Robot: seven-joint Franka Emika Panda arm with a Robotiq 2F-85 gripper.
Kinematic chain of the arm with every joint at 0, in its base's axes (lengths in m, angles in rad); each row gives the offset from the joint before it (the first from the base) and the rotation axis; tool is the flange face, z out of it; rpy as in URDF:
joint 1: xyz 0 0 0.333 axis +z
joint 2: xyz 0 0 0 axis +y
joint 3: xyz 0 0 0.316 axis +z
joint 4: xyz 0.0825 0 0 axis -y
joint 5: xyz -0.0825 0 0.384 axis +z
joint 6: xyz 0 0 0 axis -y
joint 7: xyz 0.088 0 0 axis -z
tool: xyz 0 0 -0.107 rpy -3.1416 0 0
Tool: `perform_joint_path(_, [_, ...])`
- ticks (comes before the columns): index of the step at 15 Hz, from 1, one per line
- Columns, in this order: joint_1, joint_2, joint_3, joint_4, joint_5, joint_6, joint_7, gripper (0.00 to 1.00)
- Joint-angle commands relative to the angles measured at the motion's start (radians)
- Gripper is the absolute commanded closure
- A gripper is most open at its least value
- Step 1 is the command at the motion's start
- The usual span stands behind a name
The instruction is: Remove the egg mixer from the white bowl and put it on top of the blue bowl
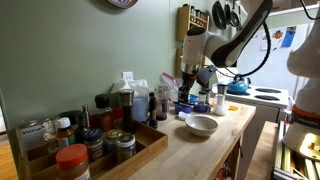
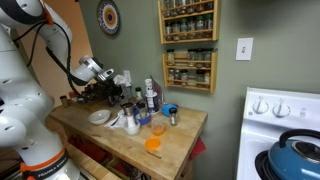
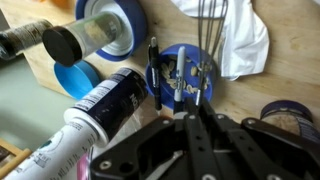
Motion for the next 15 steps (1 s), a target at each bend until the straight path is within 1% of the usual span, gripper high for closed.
perform_joint_path(1, [-0.017,0.130,0.010,0.075,-0.160,-0.082,0.012,0.98])
perform_joint_path(6, [0.026,0.317,-0.046,0.173,-0.256,-0.245,0.030,0.98])
perform_joint_path(7, [0.192,0.301,-0.222,0.182,-0.219,-0.229,0.016,0.98])
perform_joint_path(8, [0.232,0.327,-0.268,0.204,-0.208,-0.231,0.023,0.98])
perform_joint_path(11, [0.446,0.382,-0.512,0.264,-0.158,-0.177,0.005,0.98])
perform_joint_path(12, [0.502,0.396,-0.575,0.282,-0.139,-0.155,-0.001,0.98])
perform_joint_path(14, [0.602,0.413,-0.688,0.312,-0.092,-0.114,-0.011,0.98])
perform_joint_path(15, [0.637,0.418,-0.727,0.325,-0.072,-0.102,-0.015,0.98])
